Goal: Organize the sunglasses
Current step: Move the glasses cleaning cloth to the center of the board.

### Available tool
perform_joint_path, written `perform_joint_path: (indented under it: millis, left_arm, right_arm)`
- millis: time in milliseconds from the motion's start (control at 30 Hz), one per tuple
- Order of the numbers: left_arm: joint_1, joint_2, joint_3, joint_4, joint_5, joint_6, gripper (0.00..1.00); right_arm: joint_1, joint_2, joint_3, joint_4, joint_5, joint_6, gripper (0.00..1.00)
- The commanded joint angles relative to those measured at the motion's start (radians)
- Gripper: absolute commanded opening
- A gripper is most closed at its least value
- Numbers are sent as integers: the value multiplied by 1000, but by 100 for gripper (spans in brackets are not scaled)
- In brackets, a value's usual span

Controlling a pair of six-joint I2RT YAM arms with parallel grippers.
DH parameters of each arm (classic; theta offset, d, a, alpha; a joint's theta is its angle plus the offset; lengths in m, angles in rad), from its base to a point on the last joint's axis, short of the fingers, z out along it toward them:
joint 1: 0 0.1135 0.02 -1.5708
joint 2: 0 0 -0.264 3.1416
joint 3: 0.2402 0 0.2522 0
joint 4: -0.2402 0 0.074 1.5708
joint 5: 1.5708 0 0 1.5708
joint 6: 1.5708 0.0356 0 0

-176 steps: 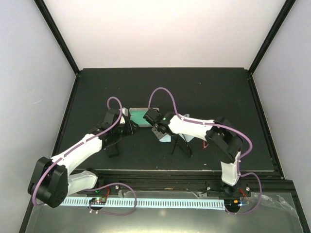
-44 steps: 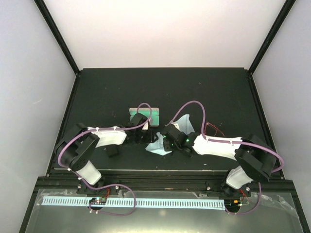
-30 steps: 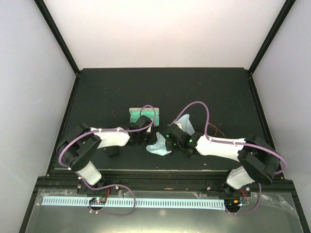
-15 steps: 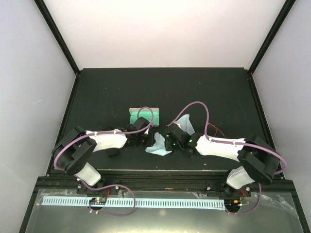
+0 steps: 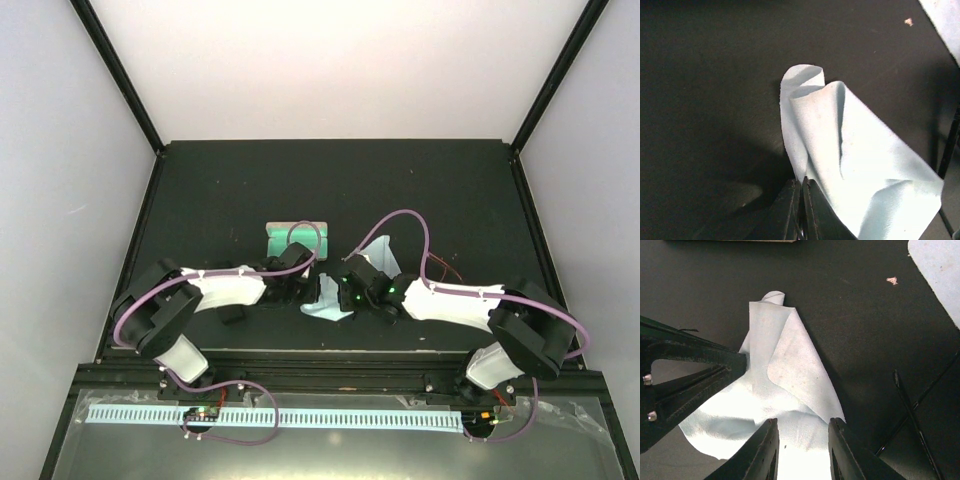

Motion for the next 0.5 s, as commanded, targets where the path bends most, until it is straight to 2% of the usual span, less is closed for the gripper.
perform_joint_path:
  millis: [0,267,467]
  left_arm:
    - [-7,-30,-29,-162,-94,-11,2]
    - [-6,-201,-107,-224,-217,-91,2]
    - [4,-266,-147,-264,-290,-134,2]
  right_arm:
    - [-5,13,13,20,-13,-33,30]
    - [-5,72,66,39,-57,-72,30]
    - [1,132,125,46,-103,-124,30]
